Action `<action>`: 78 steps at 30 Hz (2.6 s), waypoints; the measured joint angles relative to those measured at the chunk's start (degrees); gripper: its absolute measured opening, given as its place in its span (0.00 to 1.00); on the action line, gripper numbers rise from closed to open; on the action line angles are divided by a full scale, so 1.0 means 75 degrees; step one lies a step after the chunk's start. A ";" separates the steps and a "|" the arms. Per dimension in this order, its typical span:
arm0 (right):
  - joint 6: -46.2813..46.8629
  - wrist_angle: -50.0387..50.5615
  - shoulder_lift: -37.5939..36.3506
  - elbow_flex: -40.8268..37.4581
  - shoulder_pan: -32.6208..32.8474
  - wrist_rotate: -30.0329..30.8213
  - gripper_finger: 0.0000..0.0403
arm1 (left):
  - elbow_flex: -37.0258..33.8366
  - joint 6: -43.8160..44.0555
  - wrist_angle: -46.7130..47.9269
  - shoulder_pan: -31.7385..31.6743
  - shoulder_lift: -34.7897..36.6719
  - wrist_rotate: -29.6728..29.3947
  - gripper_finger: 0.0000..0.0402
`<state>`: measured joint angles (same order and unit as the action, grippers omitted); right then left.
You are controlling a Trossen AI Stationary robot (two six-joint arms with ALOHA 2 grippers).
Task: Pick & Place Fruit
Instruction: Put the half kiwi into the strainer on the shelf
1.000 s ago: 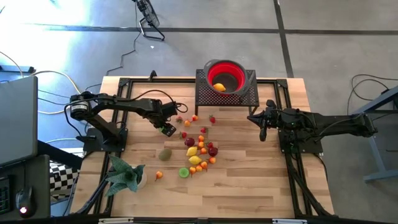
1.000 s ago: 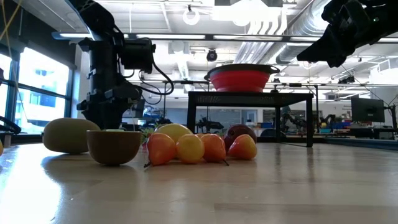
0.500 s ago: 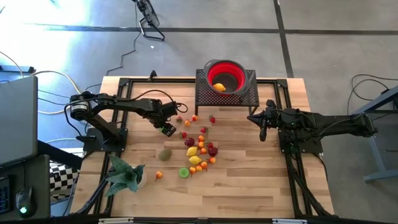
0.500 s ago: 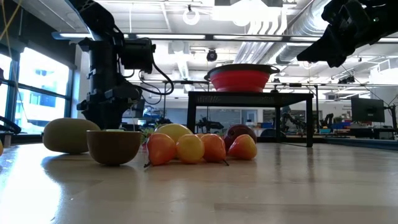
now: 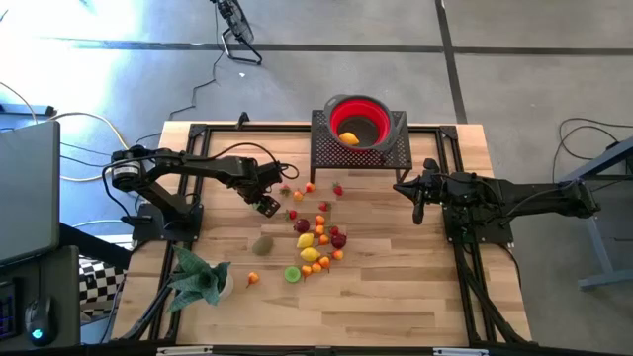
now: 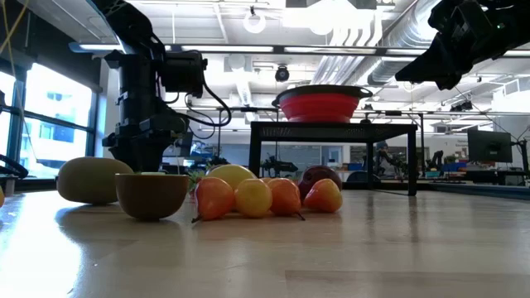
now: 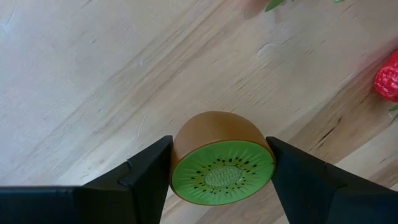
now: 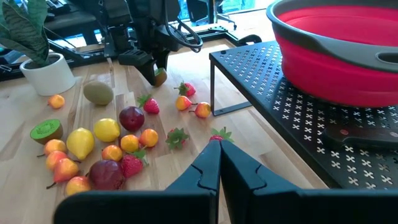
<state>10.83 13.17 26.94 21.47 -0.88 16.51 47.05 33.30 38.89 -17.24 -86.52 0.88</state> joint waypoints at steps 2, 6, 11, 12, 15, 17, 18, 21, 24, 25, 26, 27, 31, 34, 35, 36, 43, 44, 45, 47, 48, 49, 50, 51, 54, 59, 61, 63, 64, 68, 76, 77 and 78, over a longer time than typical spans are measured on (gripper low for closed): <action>-0.0002 0.0003 0.0000 0.0000 0.0000 0.0000 0.01 | 0.0000 0.0000 0.0000 -0.0001 0.0001 0.0001 0.60; 0.0009 0.0002 0.0000 0.0000 -0.0001 0.0000 0.01 | 0.0000 0.0000 0.0000 0.0000 -0.0002 0.0001 0.60; 0.0001 0.0002 0.0000 0.0000 0.0000 0.0000 0.01 | 0.0004 0.0000 -0.0003 0.0001 -0.0001 0.0009 0.60; -0.0001 0.0003 0.0000 0.0000 -0.0001 0.0000 0.01 | 0.0006 0.0000 -0.0003 0.0001 0.0001 0.0009 0.60; -0.0006 0.0003 0.0002 0.0000 0.0002 0.0000 0.01 | 0.0006 -0.0015 0.0000 -0.0002 0.0001 0.0012 0.60; -0.0011 0.0003 0.0003 0.0000 -0.0001 0.0000 0.01 | 0.0006 -0.0015 -0.0003 0.0001 0.0000 0.0012 0.60; -0.0011 0.0003 0.0003 0.0000 -0.0001 0.0000 0.01 | 0.0006 -0.0015 -0.0010 0.0001 0.0001 0.0015 0.60; -0.0011 0.0003 0.0001 0.0000 -0.0001 0.0000 0.01 | 0.0006 -0.0024 -0.0076 -0.0001 0.0000 0.0015 0.60; -0.0014 0.0003 0.0001 0.0002 0.0000 0.0000 0.01 | 0.0006 -0.0032 -0.0282 0.0001 -0.0001 0.0021 0.60; -0.0014 0.0003 0.0002 0.0000 0.0001 0.0000 0.01 | 0.0006 -0.0035 -0.0363 0.0001 -0.0002 0.0023 0.60; -0.0014 0.0003 0.0003 0.0000 0.0000 -0.0003 0.01 | 0.0006 -0.0035 -0.0411 0.0000 0.0001 0.0026 0.60; -0.0014 0.0003 0.0000 0.0000 -0.0001 -0.0011 0.01 | 0.0006 -0.0035 -0.0447 0.0000 0.0000 0.0027 0.60; -0.0015 0.0013 0.0001 0.0000 0.0001 -0.0023 0.01 | 0.0006 -0.0032 -0.0472 -0.0002 0.0001 0.0027 0.60; -0.0076 0.0055 0.0003 0.0000 0.0001 -0.0026 0.01 | 0.0006 -0.0031 -0.0472 0.0000 0.0001 0.0033 0.60; -0.0087 0.0058 0.0003 0.0000 -0.0001 -0.0026 0.01 | 0.0006 -0.0030 -0.0469 0.0000 0.0001 0.0033 0.60; -0.0098 0.0058 0.0003 0.0000 0.0002 -0.0026 0.01 | 0.0006 -0.0026 -0.0471 -0.0002 0.0001 0.0033 0.60; -0.0269 0.0061 0.0003 0.0000 0.0001 -0.0026 0.01 | 0.0006 -0.0006 -0.0466 -0.0001 -0.0001 0.0033 0.60; -0.0270 0.0061 0.0001 0.0000 0.0000 -0.0026 0.01 | 0.0006 -0.0006 -0.0463 -0.0001 -0.0001 0.0033 0.60; -0.0272 0.0061 0.0003 0.0000 0.0001 -0.0026 0.01 | 0.0006 -0.0006 -0.0465 -0.0002 0.0001 0.0033 0.60; -0.0273 0.0061 0.0002 0.0000 0.0002 -0.0026 0.01 | 0.0006 -0.0003 -0.0464 -0.0002 0.0001 0.0033 0.60; -0.0273 0.0061 0.0000 0.0000 -0.0001 -0.0026 0.01 | 0.0006 -0.0003 -0.0466 -0.0002 0.0000 0.0033 0.60; -0.0273 0.0061 0.0001 0.0000 0.0001 -0.0026 0.01 | 0.0006 -0.0003 -0.0475 -0.0001 0.0000 0.0033 0.60; -0.0273 0.0061 0.0001 0.0000 0.0001 -0.0026 0.01 | 0.0006 -0.0003 -0.0495 0.0001 0.0001 0.0033 0.60; -0.0273 0.0063 0.0000 0.0000 0.0000 -0.0026 0.01 | 0.0006 -0.0003 -0.0538 0.0000 0.0000 0.0033 0.60; -0.0273 0.0064 0.0001 0.0000 0.0002 -0.0026 0.01 | 0.0006 -0.0021 -0.0833 -0.0002 0.0001 0.0033 0.60; -0.0276 0.0061 0.0001 0.0002 -0.0001 -0.0026 0.01 | 0.0006 -0.0070 -0.1348 -0.0001 0.0001 0.0033 0.60; -0.0276 0.0062 0.0003 0.0000 0.0002 -0.0026 0.01 | 0.0003 -0.0070 -0.1548 0.0001 -0.0001 0.0027 0.60; -0.0276 0.0061 0.0001 0.0000 0.0000 -0.0026 0.01 | 0.0003 -0.0073 -0.1801 -0.0002 0.0001 0.0009 0.60; -0.0276 0.0061 0.0003 0.0000 -0.0001 -0.0026 0.01 | 0.0003 -0.0076 -0.1907 -0.0002 0.0001 0.0009 0.60; -0.0276 0.0061 0.0003 0.0000 0.0000 -0.0026 0.01 | 0.0003 -0.0126 -0.2357 0.0001 0.0001 0.0006 0.60; -0.0276 0.0061 0.0000 0.0000 -0.0001 -0.0026 0.01 | 0.0003 -0.0256 -0.2428 -0.0001 0.0001 -0.0002 0.60; -0.0276 0.0061 0.0002 0.0000 0.0000 -0.0026 0.01 | 0.0003 -0.0270 -0.2423 -0.0001 0.0001 -0.0005 0.60; -0.0276 0.0061 0.0002 0.0000 0.0000 -0.0026 0.01 | 0.0017 -0.0293 -0.2417 -0.0002 0.0001 -0.0017 0.60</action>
<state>8.75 13.63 26.95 21.47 -0.88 16.32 47.17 31.11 20.77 -17.25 -86.52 0.76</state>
